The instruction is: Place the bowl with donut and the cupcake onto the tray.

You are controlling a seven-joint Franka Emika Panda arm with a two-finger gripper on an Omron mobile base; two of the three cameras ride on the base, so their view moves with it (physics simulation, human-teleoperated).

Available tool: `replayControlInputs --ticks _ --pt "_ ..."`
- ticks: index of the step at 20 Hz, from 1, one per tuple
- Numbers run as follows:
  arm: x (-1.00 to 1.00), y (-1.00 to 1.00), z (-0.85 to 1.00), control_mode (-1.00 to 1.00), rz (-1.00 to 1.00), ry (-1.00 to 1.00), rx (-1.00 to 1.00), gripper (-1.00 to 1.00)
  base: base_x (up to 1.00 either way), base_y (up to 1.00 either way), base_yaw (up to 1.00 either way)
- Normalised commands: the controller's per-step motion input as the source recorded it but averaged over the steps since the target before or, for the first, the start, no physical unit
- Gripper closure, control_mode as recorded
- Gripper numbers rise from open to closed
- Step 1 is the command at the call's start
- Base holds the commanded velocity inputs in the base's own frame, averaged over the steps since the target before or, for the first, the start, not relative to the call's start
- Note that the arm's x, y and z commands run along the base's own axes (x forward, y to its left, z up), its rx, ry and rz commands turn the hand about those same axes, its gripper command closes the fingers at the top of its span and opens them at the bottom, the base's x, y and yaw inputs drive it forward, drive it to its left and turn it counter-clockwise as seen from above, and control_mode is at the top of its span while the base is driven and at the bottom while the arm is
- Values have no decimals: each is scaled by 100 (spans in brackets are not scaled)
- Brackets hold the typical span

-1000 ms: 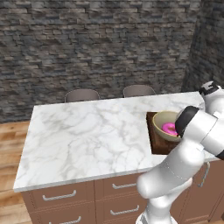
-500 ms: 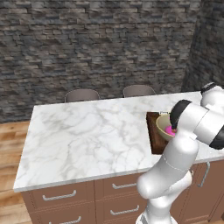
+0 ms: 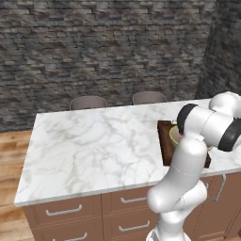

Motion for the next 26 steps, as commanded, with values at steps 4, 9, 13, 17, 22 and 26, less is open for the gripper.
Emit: replayControlInputs --ticks 4,9,13,17,22,26 --pt "9 0 -26 -100 0 0 -4 100 0 0 0" --pt "16 0 -22 -100 0 0 0 100 0 0 0" --pt "18 -15 0 -100 -4 0 0 100 0 0 0" --pt "20 -31 2 -100 -6 0 0 100 0 0 0" --pt "21 -32 1 -100 -6 0 0 100 0 0 0" --pt "6 -9 0 -100 -4 -5 -5 100 0 0 0"
